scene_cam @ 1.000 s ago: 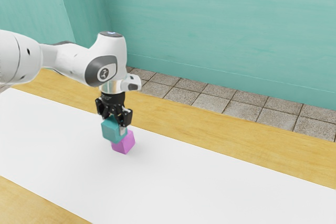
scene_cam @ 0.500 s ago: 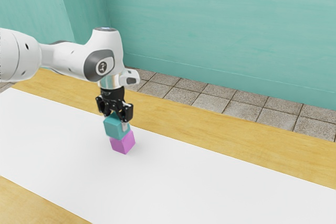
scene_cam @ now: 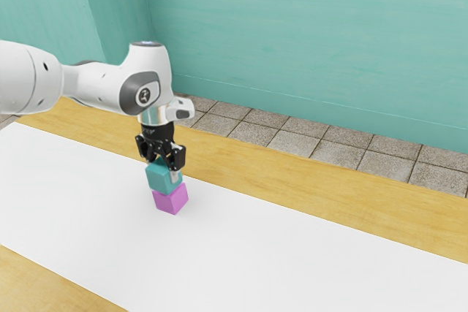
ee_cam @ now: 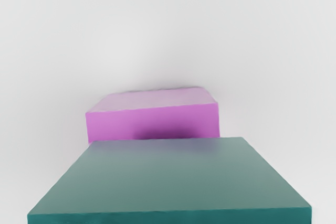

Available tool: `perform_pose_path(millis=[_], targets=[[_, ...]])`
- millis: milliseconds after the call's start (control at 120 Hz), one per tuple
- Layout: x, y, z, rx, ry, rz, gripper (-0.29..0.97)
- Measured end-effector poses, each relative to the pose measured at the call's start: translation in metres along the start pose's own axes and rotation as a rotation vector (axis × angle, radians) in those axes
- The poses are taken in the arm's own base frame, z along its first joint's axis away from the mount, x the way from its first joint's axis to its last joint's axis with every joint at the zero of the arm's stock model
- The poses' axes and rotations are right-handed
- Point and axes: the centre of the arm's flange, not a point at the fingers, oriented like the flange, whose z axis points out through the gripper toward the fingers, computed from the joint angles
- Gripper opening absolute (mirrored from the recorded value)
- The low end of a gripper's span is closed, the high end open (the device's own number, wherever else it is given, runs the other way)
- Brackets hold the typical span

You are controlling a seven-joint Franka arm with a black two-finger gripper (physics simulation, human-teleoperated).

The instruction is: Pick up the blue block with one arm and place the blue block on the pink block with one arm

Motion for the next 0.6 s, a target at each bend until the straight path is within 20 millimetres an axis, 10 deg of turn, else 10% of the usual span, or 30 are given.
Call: perform_pose_path(millis=[358, 600], targets=[[0.002, 0.000, 0.005, -0.006, -0.006, 0.025, 0.57], [-0.027, 0.000, -0.120, 0.034, 0.149, 0.031, 0.64]])
